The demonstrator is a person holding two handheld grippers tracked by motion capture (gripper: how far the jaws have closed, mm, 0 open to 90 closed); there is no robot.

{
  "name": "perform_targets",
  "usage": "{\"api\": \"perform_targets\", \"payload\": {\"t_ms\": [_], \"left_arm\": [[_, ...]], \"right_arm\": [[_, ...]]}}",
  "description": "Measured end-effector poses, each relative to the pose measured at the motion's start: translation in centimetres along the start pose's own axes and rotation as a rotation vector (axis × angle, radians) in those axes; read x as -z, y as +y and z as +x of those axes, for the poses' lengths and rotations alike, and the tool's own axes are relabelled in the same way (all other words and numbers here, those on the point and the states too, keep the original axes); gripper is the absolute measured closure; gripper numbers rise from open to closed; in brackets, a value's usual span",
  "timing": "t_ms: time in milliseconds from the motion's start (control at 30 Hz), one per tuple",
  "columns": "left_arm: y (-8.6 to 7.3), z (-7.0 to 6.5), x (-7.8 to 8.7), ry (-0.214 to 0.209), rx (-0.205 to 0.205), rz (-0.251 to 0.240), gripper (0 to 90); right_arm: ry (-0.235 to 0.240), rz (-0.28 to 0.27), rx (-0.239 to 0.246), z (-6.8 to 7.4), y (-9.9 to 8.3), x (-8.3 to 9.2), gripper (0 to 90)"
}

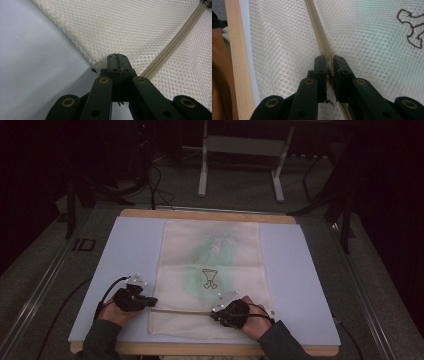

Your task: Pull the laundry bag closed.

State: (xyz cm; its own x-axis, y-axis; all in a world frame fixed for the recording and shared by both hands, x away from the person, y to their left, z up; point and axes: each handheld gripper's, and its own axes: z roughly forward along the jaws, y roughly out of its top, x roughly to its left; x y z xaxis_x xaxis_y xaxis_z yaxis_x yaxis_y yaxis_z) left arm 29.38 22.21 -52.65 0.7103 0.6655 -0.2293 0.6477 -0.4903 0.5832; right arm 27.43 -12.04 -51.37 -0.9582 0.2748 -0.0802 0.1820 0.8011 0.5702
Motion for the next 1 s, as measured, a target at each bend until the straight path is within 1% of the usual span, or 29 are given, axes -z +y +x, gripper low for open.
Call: {"api": "perform_targets", "payload": {"t_ms": [67,233,400,533,567,800,1000], "left_arm": [[0.0,0.0,0.0,0.000,-0.002,0.001,90.0],[0.0,0.0,0.0,-0.001,-0.002,0.001,90.0],[0.0,0.0,0.0,-0.001,-0.002,0.001,90.0],[0.0,0.0,0.0,0.000,-0.001,0.001,90.0],[0.0,0.0,0.0,0.000,0.000,0.001,90.0],[0.0,0.0,0.0,-0.002,0.001,0.000,90.0],[0.0,0.0,0.0,-0.002,0.003,-0.002,90.0]], "right_arm": [[0.002,-0.002,-0.005,0.0,-0.1,0.1,82.2],[-0.006,0.006,0.001,-0.1,-0.3,0.2,82.2],[-0.009,0.005,-0.020,-0.2,-0.9,0.5,82.3],[-0.017,0.007,-0.019,-0.4,-1.4,0.9,82.2],[-0.016,0.007,-0.027,-0.4,-1.5,1.0,82.2],[-0.021,0.004,-0.043,-0.7,-2.3,1.5,82.2],[-0.024,0.005,-0.048,-0.9,-2.7,1.9,82.2]]}}
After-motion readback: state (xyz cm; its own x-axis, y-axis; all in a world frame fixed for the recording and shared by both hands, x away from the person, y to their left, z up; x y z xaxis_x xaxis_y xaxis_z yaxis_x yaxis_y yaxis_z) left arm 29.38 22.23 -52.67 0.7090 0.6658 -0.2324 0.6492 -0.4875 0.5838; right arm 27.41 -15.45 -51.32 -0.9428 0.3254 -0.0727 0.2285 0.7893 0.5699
